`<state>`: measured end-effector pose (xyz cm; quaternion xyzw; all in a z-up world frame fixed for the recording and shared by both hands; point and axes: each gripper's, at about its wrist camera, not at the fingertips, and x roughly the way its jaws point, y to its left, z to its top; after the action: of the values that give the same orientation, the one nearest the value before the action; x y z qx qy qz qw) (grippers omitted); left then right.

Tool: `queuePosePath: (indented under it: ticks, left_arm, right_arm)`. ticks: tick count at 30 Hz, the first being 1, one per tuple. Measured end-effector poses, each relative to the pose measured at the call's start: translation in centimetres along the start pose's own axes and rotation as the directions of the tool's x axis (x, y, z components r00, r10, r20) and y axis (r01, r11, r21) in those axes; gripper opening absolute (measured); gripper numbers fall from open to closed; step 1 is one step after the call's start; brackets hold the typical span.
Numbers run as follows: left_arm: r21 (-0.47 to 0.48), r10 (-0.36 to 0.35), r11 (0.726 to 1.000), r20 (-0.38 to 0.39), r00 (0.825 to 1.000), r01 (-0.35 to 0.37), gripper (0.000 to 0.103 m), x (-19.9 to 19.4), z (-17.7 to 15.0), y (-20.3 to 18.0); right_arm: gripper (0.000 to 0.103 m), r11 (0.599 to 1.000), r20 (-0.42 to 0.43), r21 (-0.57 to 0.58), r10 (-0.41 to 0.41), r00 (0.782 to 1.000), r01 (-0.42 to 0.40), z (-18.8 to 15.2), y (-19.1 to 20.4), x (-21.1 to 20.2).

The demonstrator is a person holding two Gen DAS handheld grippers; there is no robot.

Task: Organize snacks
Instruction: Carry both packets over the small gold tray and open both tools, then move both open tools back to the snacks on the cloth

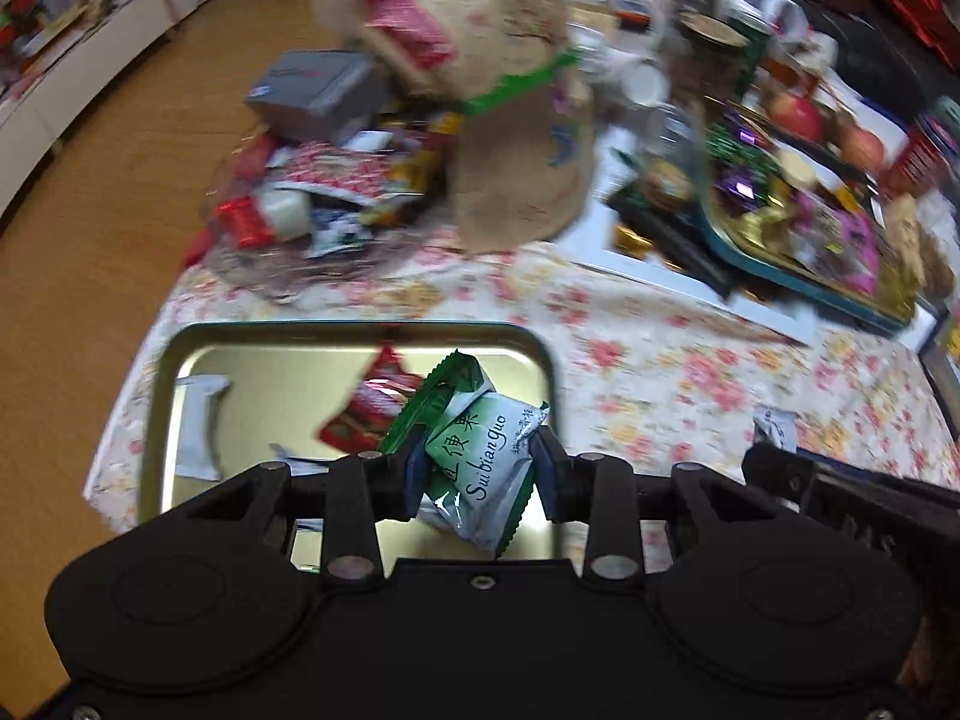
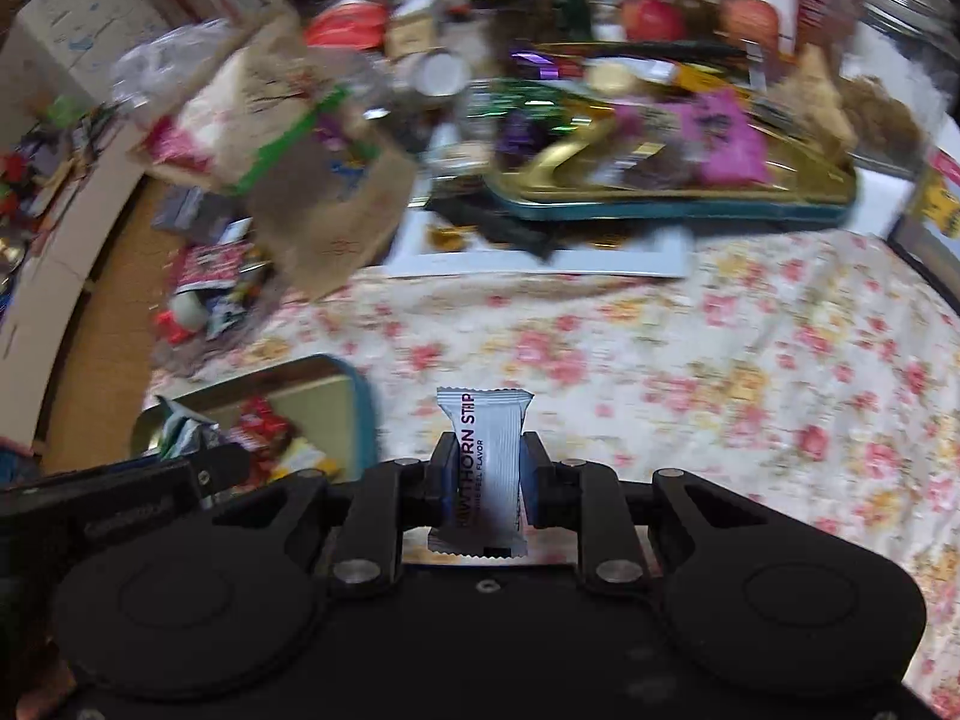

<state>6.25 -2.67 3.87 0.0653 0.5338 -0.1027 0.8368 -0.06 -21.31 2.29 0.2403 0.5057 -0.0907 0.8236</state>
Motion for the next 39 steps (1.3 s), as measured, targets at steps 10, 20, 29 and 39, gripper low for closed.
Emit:
queuePosePath:
  ticks: [10, 20, 29, 39]
  left_arm:
    - [-0.144, 0.089, 0.986, -0.005, 0.996, -0.089, 0.045, 0.8, 0.9, 9.9]
    - [-0.189, 0.067, 0.979, -0.059, 0.996, -0.077, 0.045, 1.7, 1.0, 12.4]
    - [-0.204, 0.086, 0.975, -0.041, 0.995, -0.093, 0.049, 1.6, 0.9, 12.3]
    - [-0.194, 0.089, 0.977, 0.020, 0.996, -0.084, 0.049, 0.2, 0.9, 11.5]
  right_arm:
    - [0.023, 0.979, -0.062, -0.152, 0.127, 0.990, -0.135, -2.0, 10.1, 2.4]
    - [0.023, 0.973, -0.103, -0.191, 0.114, 0.988, -0.132, -2.9, 12.2, 4.8]
    - [0.023, 0.953, -0.083, -0.225, 0.190, 0.978, -0.204, -3.1, 13.5, 3.7]
    - [0.023, 0.955, -0.082, -0.228, 0.175, 0.981, -0.189, -2.9, 13.5, 3.9]
